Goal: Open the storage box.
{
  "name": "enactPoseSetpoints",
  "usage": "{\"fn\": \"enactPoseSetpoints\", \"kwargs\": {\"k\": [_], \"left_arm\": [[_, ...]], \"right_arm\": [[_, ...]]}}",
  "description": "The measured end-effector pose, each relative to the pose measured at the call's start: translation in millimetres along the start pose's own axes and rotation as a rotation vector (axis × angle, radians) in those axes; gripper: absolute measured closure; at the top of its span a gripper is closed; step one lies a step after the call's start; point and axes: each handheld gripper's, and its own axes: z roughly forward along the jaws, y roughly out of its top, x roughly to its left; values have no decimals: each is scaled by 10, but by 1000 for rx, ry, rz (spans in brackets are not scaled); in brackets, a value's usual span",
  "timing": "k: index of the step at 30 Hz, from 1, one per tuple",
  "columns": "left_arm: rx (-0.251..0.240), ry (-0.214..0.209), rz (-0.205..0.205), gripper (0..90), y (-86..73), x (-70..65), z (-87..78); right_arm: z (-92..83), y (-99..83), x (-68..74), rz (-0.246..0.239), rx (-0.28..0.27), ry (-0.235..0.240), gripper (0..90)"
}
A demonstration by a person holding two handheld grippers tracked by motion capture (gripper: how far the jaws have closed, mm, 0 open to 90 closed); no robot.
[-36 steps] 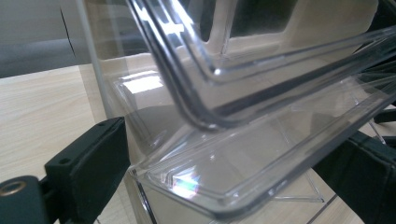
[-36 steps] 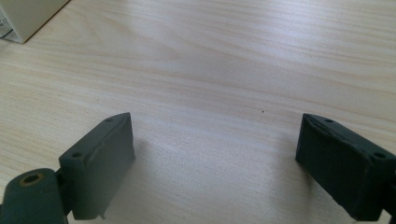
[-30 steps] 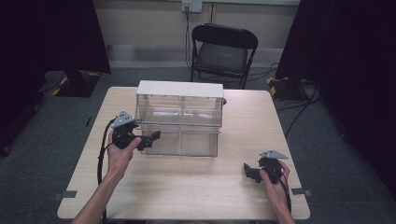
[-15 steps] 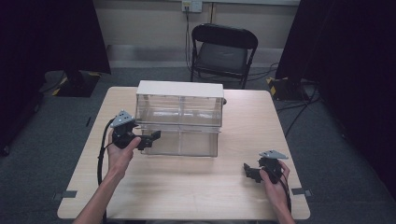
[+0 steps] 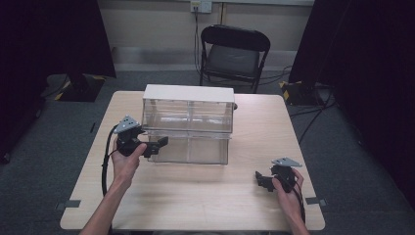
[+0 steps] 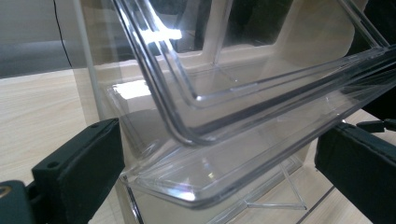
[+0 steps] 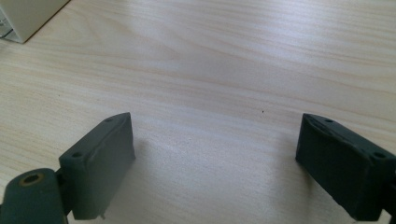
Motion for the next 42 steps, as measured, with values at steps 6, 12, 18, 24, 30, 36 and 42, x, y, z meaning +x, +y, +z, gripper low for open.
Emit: {"fn": "enactPoseSetpoints", "kwargs": {"k": [6, 12, 18, 24, 30, 36, 42], "left_arm": [[-1, -7, -1, 9, 0, 5, 1], [-7, -6, -7, 8, -7, -1, 3], [-3, -8, -3, 10, -5, 6, -2], [-3, -9, -4, 10, -6, 6, -2], [-3, -10, -1, 10, -7, 9, -2], [-3, -10, -4, 10, -6, 8, -2], [-2, -10, -3, 10, -5, 8, -2]], "right_arm": [[-1, 0, 1, 0, 0, 0, 107], [-1, 0, 0, 0, 0, 0, 107], [-1, 0, 1, 0, 0, 0, 107], [-1, 0, 1, 0, 0, 0, 107], [0, -1, 1, 0, -1, -1, 107], [-1, 0, 1, 0, 0, 0, 107], [0, -1, 1, 0, -1, -1, 107]]}}
